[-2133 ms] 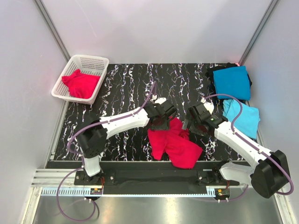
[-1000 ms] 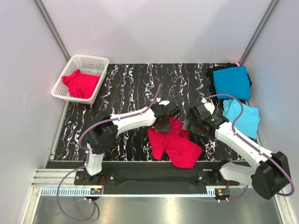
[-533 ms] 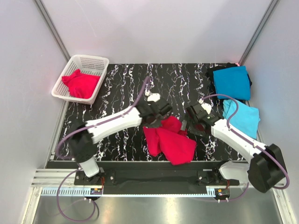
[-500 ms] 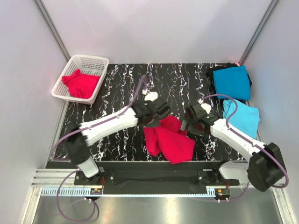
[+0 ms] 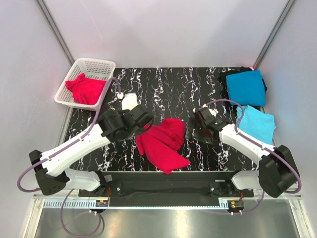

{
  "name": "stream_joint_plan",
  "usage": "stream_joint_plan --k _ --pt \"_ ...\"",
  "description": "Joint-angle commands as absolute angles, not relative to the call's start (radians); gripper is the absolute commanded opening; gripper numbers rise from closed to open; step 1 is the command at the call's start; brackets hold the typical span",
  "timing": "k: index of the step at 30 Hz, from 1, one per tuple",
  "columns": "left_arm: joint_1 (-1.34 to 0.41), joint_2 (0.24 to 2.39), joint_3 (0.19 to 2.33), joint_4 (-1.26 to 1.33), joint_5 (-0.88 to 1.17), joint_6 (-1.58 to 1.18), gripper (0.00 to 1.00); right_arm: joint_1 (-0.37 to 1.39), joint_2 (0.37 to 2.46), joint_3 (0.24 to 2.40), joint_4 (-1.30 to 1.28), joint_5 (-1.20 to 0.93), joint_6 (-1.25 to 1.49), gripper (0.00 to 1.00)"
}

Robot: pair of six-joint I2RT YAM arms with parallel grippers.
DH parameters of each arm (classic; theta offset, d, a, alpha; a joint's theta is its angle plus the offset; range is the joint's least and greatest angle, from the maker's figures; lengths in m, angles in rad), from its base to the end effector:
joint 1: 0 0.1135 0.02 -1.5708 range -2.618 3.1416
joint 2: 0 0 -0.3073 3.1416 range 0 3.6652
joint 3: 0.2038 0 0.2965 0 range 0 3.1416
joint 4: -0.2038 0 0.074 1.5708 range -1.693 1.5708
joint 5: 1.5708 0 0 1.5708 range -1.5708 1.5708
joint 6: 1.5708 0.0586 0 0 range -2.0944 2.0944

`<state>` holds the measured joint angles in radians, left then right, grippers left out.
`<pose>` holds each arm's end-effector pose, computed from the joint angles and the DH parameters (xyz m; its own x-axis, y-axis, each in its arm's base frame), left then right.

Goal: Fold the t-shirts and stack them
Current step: Flatten the tshirt out

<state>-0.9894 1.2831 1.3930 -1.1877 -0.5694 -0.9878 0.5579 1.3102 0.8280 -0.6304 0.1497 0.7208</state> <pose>0.1764 -0.2110 0.3910 -0.7369 -0.1588 -0.6570 -0.0935 0.9866 -0.1336 0.2458 0.1431 0.2106 -0.8802 0.2200 -0.4206 0.1509 0.9698 0.1914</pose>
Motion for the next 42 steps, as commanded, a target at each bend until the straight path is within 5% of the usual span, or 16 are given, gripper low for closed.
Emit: stream_joint_plan --k 1,10,14,16,21,22,23,32,37,42 --pt "-0.988 1.184 1.391 -1.244 -0.702 -1.072 0.00 0.584 1.327 0.862 -0.487 -0.041 0.644 1.00" --pt "-0.988 1.120 1.351 -1.273 -0.767 -1.147 0.00 0.727 1.451 0.948 -0.425 -0.172 0.610 0.93" --pt "-0.988 1.155 1.348 -1.276 -0.753 -1.134 0.01 0.787 1.476 0.933 -0.417 -0.141 0.658 0.64" --pt "-0.988 1.163 1.345 -1.276 -0.749 -1.132 0.05 0.811 1.482 0.911 -0.408 -0.117 0.676 0.42" --pt "-0.988 1.169 1.338 -1.275 -0.747 -1.126 0.31 0.831 1.529 0.902 -0.400 -0.101 0.681 0.24" --pt "-0.988 1.167 1.329 -1.276 -0.747 -1.126 0.52 0.833 1.545 0.908 -0.400 -0.103 0.681 0.23" --pt "-0.988 1.161 1.325 -1.278 -0.749 -1.129 0.56 0.834 1.551 0.913 -0.400 -0.103 0.680 0.23" --pt "-0.988 1.155 1.272 -1.273 -0.753 -1.141 0.61 0.862 1.605 0.976 -0.397 -0.086 0.681 0.25" --pt "-0.983 1.204 1.250 -1.266 -0.741 -1.158 0.61 0.865 1.623 1.069 -0.405 0.026 0.628 0.41" --pt "-0.934 1.209 1.200 -1.158 -0.620 -1.115 0.63 0.862 1.742 1.238 -0.492 0.081 0.539 0.45"
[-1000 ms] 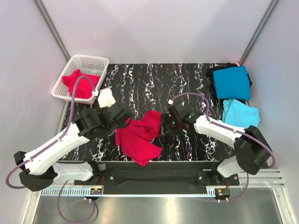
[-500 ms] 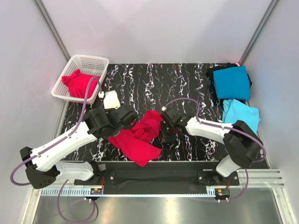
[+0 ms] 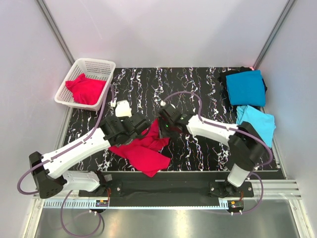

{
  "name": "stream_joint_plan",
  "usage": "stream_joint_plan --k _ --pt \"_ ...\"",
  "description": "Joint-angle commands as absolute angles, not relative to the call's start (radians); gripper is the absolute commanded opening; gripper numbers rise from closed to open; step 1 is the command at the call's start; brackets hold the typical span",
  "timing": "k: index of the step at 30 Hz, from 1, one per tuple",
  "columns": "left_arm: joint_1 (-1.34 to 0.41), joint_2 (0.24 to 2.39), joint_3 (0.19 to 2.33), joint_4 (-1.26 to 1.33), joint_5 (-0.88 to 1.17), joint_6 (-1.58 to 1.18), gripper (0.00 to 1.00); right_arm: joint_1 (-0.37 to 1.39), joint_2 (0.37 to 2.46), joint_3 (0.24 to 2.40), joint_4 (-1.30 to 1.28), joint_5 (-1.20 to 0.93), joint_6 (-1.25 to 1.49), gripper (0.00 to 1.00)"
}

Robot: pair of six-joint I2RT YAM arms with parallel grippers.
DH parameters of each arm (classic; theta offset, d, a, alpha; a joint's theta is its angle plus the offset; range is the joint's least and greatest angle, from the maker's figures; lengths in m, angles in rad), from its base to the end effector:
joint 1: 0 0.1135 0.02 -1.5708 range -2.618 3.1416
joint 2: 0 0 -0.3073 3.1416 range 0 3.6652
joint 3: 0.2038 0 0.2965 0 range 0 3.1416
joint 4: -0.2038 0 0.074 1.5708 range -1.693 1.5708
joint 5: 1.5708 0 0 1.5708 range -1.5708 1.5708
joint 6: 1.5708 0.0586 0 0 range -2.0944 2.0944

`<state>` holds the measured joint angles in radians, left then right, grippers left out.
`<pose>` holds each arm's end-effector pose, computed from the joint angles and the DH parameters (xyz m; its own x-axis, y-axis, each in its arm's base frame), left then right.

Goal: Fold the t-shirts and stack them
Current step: Flatten the tshirt out

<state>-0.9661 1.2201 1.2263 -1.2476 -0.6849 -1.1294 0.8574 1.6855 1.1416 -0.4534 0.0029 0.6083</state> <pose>0.1687 -0.1789 0.3509 -0.7007 -0.2177 -0.6794 -0.2639 0.9639 -0.0368 0.2662 0.3074 0.2085 -0.8826 -0.1466 -0.4466 -0.3055 0.9010 0.3081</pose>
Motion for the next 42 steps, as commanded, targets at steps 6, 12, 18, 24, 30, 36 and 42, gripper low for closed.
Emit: stream_joint_plan --k 6,12,18,24,30,36,42 --pt "-0.798 1.149 1.063 -1.032 -0.454 -1.055 0.63 0.862 1.902 1.388 -0.560 0.139 0.477 0.42" --pt "-0.669 1.101 0.974 -0.940 -0.319 -0.986 0.63 0.833 1.988 1.457 -0.629 0.254 0.456 0.40" --pt "-0.653 1.117 0.960 -0.907 -0.278 -0.959 0.63 0.810 1.971 1.473 -0.664 0.324 0.454 0.02" --pt "-0.652 1.143 0.948 -0.868 -0.236 -0.943 0.63 0.808 1.898 1.473 -0.696 0.367 0.469 0.00" --pt "-0.652 1.164 0.939 -0.828 -0.196 -0.922 0.62 0.811 1.716 1.502 -0.735 0.406 0.443 0.00" --pt "-0.652 1.236 0.960 -0.773 -0.121 -0.881 0.62 0.811 1.476 1.584 -0.749 0.442 0.359 0.00" --pt "-0.652 1.333 1.002 -0.701 -0.012 -0.845 0.61 0.810 1.368 1.693 -0.821 0.502 0.293 0.00"
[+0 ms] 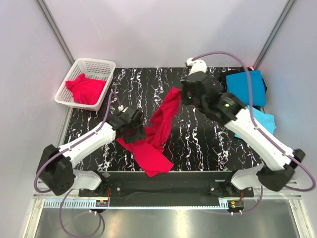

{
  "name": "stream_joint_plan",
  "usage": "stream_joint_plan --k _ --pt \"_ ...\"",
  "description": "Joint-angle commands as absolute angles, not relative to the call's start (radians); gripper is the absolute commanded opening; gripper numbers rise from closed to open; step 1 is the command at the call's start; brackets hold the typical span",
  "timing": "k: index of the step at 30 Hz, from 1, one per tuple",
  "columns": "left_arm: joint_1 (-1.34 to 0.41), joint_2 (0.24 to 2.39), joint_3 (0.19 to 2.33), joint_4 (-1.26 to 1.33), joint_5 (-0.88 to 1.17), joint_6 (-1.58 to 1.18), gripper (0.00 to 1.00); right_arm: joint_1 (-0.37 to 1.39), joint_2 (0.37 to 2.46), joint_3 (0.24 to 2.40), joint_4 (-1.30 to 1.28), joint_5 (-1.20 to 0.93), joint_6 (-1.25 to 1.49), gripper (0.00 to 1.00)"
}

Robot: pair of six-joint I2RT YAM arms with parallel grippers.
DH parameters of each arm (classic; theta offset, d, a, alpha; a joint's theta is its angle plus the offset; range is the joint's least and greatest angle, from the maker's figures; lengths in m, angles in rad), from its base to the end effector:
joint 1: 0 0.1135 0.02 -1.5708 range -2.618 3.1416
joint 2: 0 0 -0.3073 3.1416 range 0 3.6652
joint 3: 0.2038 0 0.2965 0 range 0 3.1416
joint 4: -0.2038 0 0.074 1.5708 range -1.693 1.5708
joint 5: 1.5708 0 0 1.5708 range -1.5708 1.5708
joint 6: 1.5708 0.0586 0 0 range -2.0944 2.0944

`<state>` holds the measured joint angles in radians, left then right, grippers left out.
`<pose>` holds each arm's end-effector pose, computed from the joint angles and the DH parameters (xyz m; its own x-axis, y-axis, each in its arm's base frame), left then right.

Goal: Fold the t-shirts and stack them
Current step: Flatten the tshirt out

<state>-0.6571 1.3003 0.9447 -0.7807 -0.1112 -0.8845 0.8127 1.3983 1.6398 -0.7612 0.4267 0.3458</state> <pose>0.2309 -0.1699 0.2448 -0.8961 -0.2797 -0.3446 -0.1943 0.9453 -0.2619 0.2551 0.2341 0.4807 -0.4616 -0.0387 -0.8863 -0.2738 0.9565 0.1008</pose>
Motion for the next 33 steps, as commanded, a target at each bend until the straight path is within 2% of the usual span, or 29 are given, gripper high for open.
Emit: stream_joint_plan --k 1,6,12,19,21,22,24,26,30,33 --pt "-0.652 1.368 1.011 -0.683 -0.006 -0.832 0.61 0.811 1.362 1.697 -0.830 0.511 0.290 0.00" --pt "-0.667 1.495 1.067 -0.617 0.167 -0.793 0.58 0.810 1.312 1.683 -0.864 0.646 0.307 0.00" --pt "-0.687 1.568 1.100 -0.611 0.158 -0.798 0.57 0.810 1.282 1.695 -0.913 0.801 0.314 0.00" --pt "-0.696 1.679 1.186 -0.632 0.109 -0.775 0.57 0.808 1.244 1.715 -0.946 0.848 0.365 0.00" --pt "-0.698 1.735 1.239 -0.676 0.091 -0.764 0.53 0.808 1.232 1.736 -0.950 0.860 0.359 0.00" --pt "-0.703 1.773 1.259 -0.692 0.089 -0.756 0.43 0.808 1.229 1.761 -0.962 0.879 0.348 0.00" --pt "-0.719 1.767 1.262 -0.684 0.094 -0.756 0.37 0.808 1.227 1.785 -0.980 0.900 0.336 0.00" --pt "-0.767 1.718 1.273 -0.683 0.087 -0.746 0.37 0.808 1.233 1.807 -1.003 0.933 0.312 0.00" --pt "-0.845 1.625 1.282 -0.689 0.115 -0.771 0.46 0.792 1.258 1.832 -1.029 0.974 0.290 0.00" --pt "-0.905 1.554 1.250 -0.693 0.103 -0.802 0.47 0.779 1.270 1.838 -1.035 0.966 0.307 0.00"
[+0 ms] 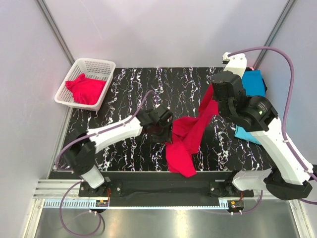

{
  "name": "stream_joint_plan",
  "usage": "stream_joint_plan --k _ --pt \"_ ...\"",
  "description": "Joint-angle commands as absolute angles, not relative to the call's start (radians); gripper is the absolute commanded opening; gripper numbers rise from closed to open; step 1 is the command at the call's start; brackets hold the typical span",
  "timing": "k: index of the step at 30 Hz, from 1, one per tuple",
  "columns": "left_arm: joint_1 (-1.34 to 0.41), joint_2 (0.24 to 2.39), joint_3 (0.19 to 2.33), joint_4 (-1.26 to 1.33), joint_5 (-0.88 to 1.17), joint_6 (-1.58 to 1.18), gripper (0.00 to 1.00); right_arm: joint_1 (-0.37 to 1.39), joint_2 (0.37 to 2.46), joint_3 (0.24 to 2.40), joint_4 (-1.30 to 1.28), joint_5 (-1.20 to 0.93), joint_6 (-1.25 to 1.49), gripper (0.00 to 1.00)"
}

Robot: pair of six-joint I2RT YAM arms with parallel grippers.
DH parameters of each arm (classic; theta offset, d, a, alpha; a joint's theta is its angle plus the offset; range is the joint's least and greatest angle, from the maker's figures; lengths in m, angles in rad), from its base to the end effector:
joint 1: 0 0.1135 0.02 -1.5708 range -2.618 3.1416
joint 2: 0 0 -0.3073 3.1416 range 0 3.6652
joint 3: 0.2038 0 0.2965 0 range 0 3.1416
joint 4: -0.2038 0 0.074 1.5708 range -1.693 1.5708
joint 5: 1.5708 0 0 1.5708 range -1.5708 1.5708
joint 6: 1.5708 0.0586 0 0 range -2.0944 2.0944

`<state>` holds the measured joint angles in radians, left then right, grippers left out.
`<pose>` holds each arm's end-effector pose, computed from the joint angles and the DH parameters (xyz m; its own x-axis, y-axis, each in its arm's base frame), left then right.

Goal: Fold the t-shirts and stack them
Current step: Flatten the tshirt out

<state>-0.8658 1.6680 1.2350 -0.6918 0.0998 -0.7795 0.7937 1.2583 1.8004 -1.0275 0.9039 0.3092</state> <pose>0.2519 -0.3051 0.2326 -0.9681 0.0585 -0.2436 0.1479 0.9183 -0.3672 0.2017 0.1394 0.5557 -0.2975 -0.0341 -0.9541 0.1437 0.9864 -0.0801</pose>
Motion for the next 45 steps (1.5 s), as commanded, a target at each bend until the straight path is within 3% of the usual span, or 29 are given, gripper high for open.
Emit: stream_joint_plan --k 1,5,10,20,27,31,35,41,45 --pt "-0.934 1.539 1.224 -0.695 0.095 -0.820 0.47 0.779 1.270 1.836 -1.037 0.963 0.313 0.00" --pt "-1.005 1.456 1.198 -0.689 0.081 -0.864 0.48 0.776 1.270 1.833 -1.037 0.942 0.327 0.00" --pt "-1.100 1.503 1.253 -0.632 0.176 -0.867 0.49 0.776 1.301 1.902 -1.035 0.933 0.285 0.00" --pt "-1.218 1.683 1.434 -0.598 0.192 -0.861 0.48 0.776 1.459 2.272 -1.043 0.923 0.066 0.00" --pt "-1.227 1.761 1.419 -0.494 0.046 -0.951 0.37 0.775 1.500 2.395 -1.057 0.891 0.044 0.00" --pt "-1.224 1.879 1.531 -0.505 -0.026 -0.937 0.66 0.776 1.503 2.379 -1.089 0.847 0.081 0.00" --pt "-1.220 1.947 1.635 -0.535 -0.069 -0.927 0.78 0.776 1.479 2.341 -1.117 0.769 0.113 0.00" --pt "-1.160 1.927 1.582 -0.493 -0.086 -0.991 0.79 0.775 1.410 2.163 -1.129 0.811 0.184 0.00" --pt "-1.132 1.924 1.513 -0.341 0.035 -1.006 0.71 0.767 1.356 1.944 -1.129 0.903 0.322 0.00"
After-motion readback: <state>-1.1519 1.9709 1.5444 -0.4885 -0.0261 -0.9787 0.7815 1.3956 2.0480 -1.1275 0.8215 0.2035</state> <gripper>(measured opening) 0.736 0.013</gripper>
